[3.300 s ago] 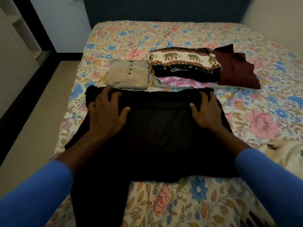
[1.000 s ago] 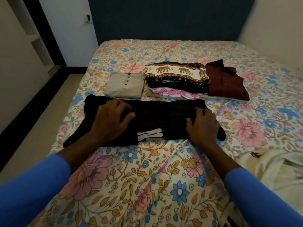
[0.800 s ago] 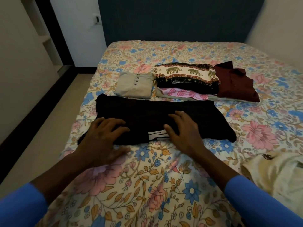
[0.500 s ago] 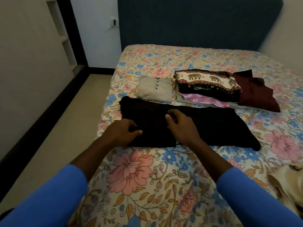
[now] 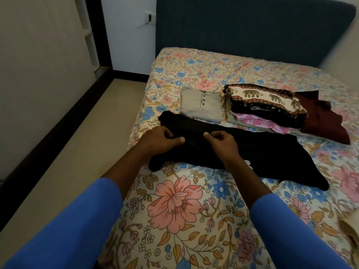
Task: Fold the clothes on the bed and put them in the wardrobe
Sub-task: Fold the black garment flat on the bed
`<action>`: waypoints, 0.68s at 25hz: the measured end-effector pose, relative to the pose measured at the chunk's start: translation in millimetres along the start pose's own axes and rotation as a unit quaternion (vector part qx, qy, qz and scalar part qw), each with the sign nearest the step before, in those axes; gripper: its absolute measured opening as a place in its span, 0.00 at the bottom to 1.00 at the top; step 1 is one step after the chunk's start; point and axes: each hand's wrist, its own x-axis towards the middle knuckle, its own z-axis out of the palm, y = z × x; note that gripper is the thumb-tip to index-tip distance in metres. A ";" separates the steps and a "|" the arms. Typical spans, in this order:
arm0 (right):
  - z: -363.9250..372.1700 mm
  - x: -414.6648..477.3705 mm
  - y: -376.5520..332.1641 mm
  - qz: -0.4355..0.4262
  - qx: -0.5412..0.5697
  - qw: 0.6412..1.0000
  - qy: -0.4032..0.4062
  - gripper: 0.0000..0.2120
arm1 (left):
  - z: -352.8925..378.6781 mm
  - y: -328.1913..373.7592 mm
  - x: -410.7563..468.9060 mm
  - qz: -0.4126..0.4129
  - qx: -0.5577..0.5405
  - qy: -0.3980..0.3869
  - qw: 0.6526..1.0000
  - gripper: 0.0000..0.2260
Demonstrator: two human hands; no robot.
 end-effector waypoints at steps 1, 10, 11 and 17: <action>0.4 1.7 -2.9 0.004 -0.057 0.998 -0.019 0.21 | -5.3 -0.4 -2.9 0.003 0.031 -0.043 0.999 0.26; -12.5 1.3 -15.6 0.092 0.076 0.991 0.065 0.08 | 10.3 2.3 -14.1 0.185 0.178 0.052 0.965 0.35; -17.3 -3.5 -16.1 0.090 -0.002 0.995 0.042 0.13 | 16.5 6.0 -11.8 0.226 0.188 0.077 0.953 0.32; -35.9 -27.8 -35.7 0.132 -0.091 0.975 -0.156 0.24 | 37.9 29.7 8.2 0.173 -0.030 0.088 0.980 0.03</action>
